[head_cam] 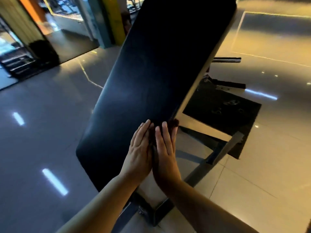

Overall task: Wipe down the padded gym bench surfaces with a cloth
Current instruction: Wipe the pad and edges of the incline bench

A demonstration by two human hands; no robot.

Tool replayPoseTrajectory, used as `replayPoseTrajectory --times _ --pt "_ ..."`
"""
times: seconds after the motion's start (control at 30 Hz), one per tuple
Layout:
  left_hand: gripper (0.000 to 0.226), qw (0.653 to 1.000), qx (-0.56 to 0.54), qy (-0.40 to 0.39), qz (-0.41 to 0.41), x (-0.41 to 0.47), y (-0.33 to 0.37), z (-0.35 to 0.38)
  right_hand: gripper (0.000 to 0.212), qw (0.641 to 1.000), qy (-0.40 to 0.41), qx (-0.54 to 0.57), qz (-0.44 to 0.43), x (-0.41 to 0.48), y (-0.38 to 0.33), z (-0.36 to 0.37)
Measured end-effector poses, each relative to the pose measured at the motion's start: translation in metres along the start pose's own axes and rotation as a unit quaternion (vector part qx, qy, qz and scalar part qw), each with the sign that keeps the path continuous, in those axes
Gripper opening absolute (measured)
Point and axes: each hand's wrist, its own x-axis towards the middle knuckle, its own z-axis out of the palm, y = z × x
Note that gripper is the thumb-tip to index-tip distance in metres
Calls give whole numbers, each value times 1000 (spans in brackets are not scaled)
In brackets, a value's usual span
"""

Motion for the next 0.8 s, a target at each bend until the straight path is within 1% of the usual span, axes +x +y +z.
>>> replayPoseTrajectory --times 0.07,0.13,0.17,0.23,0.27,0.3,0.37,0.43,0.47,0.5,0.57,0.6,0.63,0.7,0.73,0.77,0.8 --pt "47 999 43 4 -14 -2 1 -2 65 992 -55 -86 -76 11 19 -7" --pt "48 997 43 12 -64 -1 4 -4 66 978 -73 -128 -146 28 25 -22" --pt "48 996 35 24 -83 2 7 -5 67 975 -67 -130 -167 34 25 -25" --pt "48 994 12 56 -94 6 10 -4 64 973 -53 -140 -178 41 20 -29" --pt "49 991 -13 78 -106 6 11 -1 63 968 -58 -166 -181 45 15 -30" --pt "48 985 -51 104 -129 6 12 0 62 957 -75 -204 -190 48 10 -30" --pt "42 962 -124 158 -184 4 9 1 60 919 -136 -281 -240 53 1 -35" --pt "41 949 -148 187 -205 4 10 1 58 871 -196 -325 -310 65 -6 -48" --pt "41 948 -150 193 -206 5 11 1 57 857 -206 -343 -325 76 -8 -54" --pt "42 946 -153 195 -207 9 14 1 57 855 -205 -360 -311 90 -11 -58" --pt "43 946 -157 198 -204 19 18 2 56 888 -166 -371 -214 120 -26 -60" --pt "42 947 -154 200 -200 24 18 3 55 893 -160 -383 -173 129 -37 -56" --pt "42 947 -149 205 -195 29 16 3 56 882 -181 -401 -169 132 -47 -48" --pt "43 949 -143 207 -188 35 7 2 60 831 -275 -420 -238 121 -52 -28" --pt "43 952 -132 205 -186 36 2 2 60 813 -305 -417 -270 119 -51 -24" --pt "44 955 -113 203 -185 36 -3 1 58 808 -302 -414 -289 125 -49 -27" --pt "45 959 -89 197 -184 36 -6 1 58 815 -284 -411 -294 135 -45 -33"
